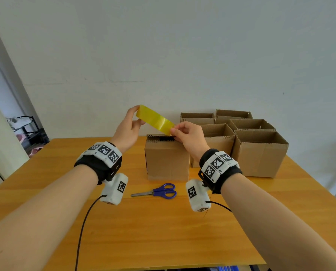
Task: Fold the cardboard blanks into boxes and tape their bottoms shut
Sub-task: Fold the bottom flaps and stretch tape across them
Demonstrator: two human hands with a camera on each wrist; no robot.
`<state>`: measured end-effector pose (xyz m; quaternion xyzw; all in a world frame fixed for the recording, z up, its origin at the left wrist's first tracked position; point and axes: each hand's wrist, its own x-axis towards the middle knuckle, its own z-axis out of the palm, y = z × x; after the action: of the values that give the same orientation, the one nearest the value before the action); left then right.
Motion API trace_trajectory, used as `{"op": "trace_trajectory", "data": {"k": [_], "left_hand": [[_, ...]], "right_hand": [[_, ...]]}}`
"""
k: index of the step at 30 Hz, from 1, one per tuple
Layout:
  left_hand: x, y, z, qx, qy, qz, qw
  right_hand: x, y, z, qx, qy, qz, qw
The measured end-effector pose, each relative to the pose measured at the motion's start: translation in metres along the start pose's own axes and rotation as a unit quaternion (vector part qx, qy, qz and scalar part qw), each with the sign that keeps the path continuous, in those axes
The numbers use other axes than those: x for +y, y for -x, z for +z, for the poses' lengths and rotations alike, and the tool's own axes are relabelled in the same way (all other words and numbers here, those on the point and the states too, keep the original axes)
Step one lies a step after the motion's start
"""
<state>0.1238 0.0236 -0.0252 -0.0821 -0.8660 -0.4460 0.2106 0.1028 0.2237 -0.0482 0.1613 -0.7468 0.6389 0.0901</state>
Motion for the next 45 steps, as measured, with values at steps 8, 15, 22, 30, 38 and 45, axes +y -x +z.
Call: {"op": "trace_trajectory", "data": {"k": [8,15,22,30,38,45], "left_hand": [[0.021,-0.011,0.006,0.013,0.023,0.014,1.000],[0.014,-0.021,0.014,0.065,0.049,-0.103,0.991],[0.019,-0.019,0.020,0.040,0.120,-0.139,0.982],[0.022,-0.015,0.017,0.069,0.150,-0.122,0.979],[0.027,-0.015,0.016,0.088,0.189,-0.139,0.968],[0.017,-0.014,0.020,0.066,0.231,-0.185,0.953]], "right_hand": [[0.000,0.000,-0.002,-0.005,-0.068,0.026,0.997],[-0.001,0.001,-0.003,0.004,-0.103,0.028,0.994],[-0.002,0.002,-0.006,-0.004,-0.135,0.033,0.990],[-0.002,0.002,-0.006,0.001,-0.150,0.033,0.988],[-0.004,0.004,-0.006,0.008,-0.153,0.045,0.987],[-0.007,0.003,-0.008,0.002,-0.115,0.042,0.992]]}}
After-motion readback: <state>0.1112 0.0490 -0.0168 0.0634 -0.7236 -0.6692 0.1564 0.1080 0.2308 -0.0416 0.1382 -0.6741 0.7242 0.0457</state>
